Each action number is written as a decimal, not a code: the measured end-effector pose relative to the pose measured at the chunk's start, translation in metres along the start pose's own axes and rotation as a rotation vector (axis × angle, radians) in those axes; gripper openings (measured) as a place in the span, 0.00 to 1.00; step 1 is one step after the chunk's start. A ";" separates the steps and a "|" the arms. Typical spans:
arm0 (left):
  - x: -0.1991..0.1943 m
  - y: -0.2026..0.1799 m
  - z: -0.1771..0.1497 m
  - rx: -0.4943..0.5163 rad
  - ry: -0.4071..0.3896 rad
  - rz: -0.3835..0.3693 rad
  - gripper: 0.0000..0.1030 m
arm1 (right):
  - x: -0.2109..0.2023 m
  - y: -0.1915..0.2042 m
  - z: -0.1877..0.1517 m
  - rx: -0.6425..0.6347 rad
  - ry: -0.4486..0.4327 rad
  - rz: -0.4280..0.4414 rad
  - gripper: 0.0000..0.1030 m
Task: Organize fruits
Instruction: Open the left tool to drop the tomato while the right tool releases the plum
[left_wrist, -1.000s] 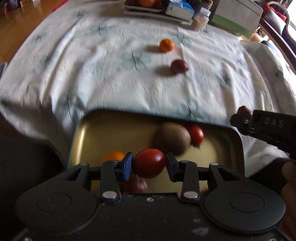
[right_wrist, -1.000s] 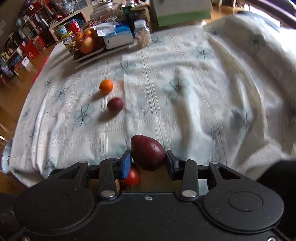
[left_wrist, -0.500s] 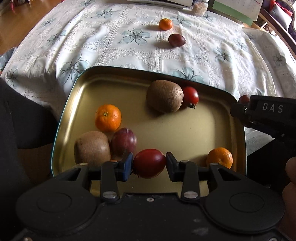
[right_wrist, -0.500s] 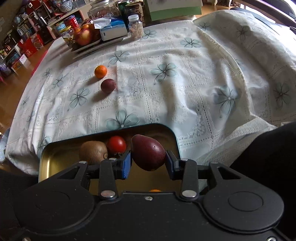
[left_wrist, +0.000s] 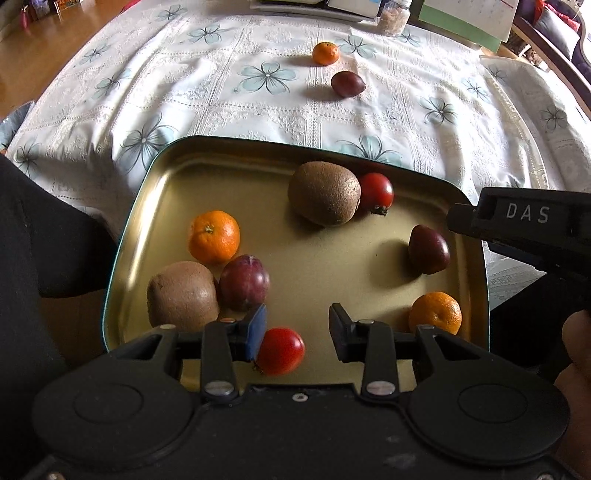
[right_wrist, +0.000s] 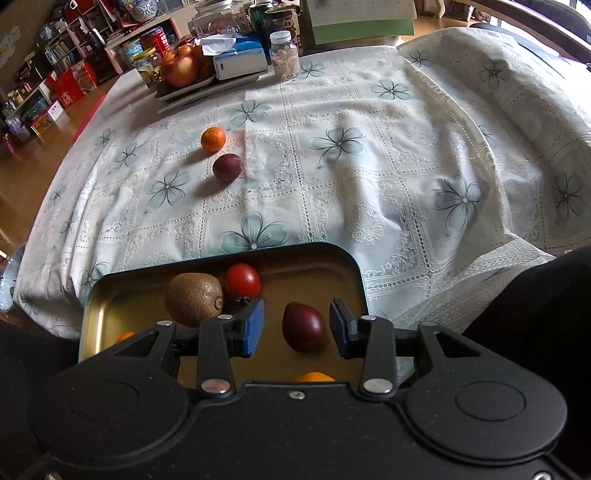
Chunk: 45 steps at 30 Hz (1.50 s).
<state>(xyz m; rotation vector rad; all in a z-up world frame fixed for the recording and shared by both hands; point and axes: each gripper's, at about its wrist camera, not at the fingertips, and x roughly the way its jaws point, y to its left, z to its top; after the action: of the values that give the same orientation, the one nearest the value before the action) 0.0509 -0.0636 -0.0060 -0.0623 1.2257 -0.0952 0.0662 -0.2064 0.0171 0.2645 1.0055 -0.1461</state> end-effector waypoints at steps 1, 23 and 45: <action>0.001 0.000 0.000 -0.002 0.002 -0.001 0.35 | 0.001 0.000 0.000 0.000 0.005 0.003 0.47; 0.002 0.000 -0.001 0.000 0.016 -0.003 0.35 | 0.006 0.002 -0.001 0.002 0.039 -0.002 0.47; -0.003 0.012 0.003 -0.028 0.011 -0.013 0.35 | 0.013 0.005 0.000 -0.018 0.095 -0.052 0.47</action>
<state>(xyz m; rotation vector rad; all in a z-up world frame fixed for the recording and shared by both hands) 0.0534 -0.0517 -0.0032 -0.0937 1.2383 -0.0897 0.0745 -0.2013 0.0070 0.2302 1.1079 -0.1727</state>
